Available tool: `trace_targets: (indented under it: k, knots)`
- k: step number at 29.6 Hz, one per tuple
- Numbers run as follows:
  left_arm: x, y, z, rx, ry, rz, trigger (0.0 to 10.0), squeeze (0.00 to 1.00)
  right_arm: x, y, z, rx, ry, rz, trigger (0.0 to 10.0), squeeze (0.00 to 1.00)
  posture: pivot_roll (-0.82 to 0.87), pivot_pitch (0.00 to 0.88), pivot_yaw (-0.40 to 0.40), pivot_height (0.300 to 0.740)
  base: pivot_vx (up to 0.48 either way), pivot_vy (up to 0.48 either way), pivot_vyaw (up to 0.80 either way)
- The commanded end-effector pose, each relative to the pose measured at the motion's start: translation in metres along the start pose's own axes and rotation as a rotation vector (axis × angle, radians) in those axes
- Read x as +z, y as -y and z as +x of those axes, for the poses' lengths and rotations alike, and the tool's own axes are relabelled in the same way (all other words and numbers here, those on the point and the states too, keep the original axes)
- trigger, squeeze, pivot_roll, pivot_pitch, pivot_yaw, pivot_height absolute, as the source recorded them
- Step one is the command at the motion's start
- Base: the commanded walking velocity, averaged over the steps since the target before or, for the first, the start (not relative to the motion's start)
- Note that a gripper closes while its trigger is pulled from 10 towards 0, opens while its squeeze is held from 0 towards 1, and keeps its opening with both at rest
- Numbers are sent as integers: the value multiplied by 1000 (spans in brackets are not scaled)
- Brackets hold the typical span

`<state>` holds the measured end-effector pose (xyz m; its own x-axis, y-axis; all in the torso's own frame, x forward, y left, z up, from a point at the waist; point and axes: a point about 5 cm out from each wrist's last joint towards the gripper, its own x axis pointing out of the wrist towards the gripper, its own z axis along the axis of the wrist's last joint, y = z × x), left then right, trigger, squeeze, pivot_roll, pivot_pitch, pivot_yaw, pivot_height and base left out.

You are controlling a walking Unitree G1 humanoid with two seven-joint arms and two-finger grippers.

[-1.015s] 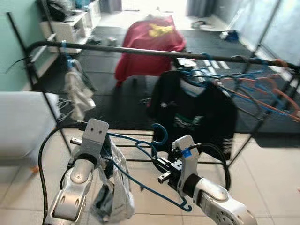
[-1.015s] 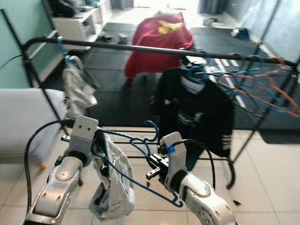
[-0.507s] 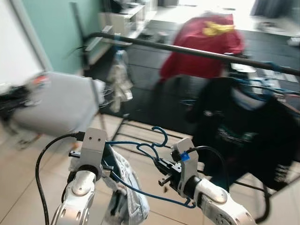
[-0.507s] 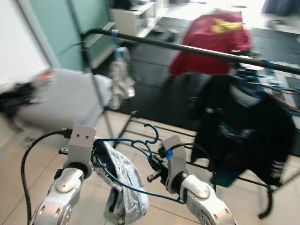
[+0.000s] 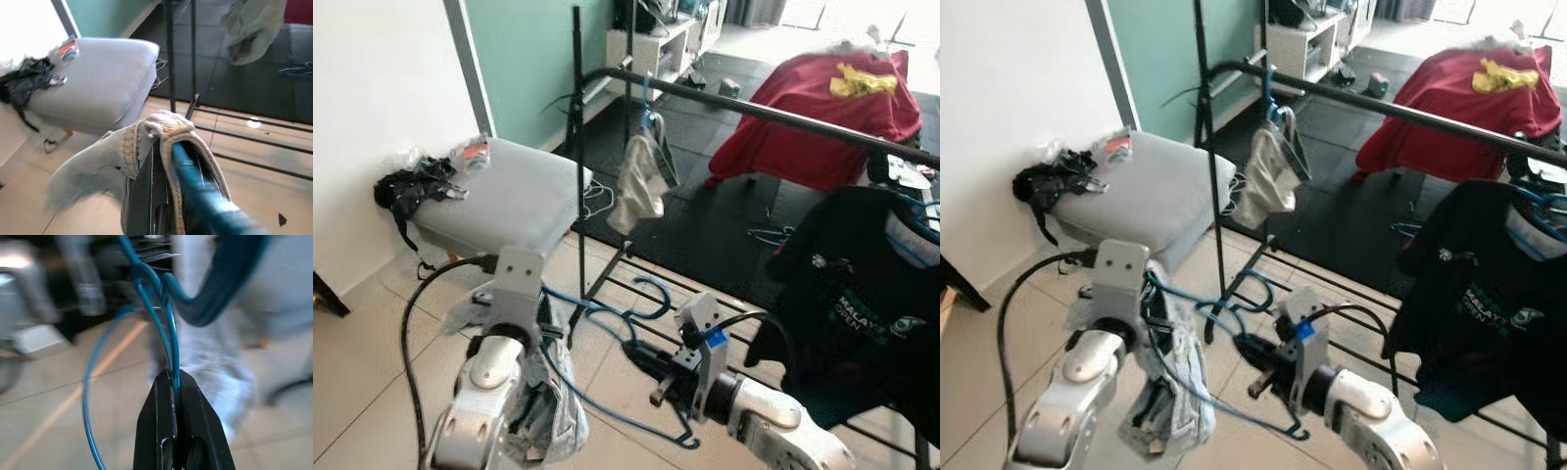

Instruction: Hang hanger

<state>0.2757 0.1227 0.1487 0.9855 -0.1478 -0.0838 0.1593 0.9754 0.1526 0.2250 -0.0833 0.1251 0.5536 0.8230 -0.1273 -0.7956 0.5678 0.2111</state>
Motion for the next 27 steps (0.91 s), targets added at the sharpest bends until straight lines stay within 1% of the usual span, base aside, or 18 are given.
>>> trace_targets:
  k: [1,3,12,14,17,22,27]
  knots:
    - [4,47,-4,-240,34,-23,10000,0,8,-5,6,16,55,-12,10000,0,-27,116,-42,740,0,0,775]
    - [3,48,-4,-242,31,-14,10000,0,8,-4,6,13,59,-7,10000,0,-27,117,-42,740,0,0,775]
    - [2,46,-1,-254,26,-25,10000,0,10,-5,5,31,73,-1,10000,0,-30,115,-39,740,0,0,775]
    - [5,41,0,-247,36,-28,10000,0,10,-5,5,35,76,0,10000,0,-31,115,-38,740,0,0,775]
    - [6,34,1,-229,45,1,10000,0,11,-5,4,37,79,-3,10000,0,-29,115,-39,740,0,0,773]
    - [6,33,1,-224,47,7,10000,0,11,-5,4,37,79,-3,10000,0,-29,115,-39,740,0,0,769]
    - [4,33,0,-225,40,10,10000,0,13,-1,3,28,84,-11,10000,0,-23,114,-43,740,0,0,771]
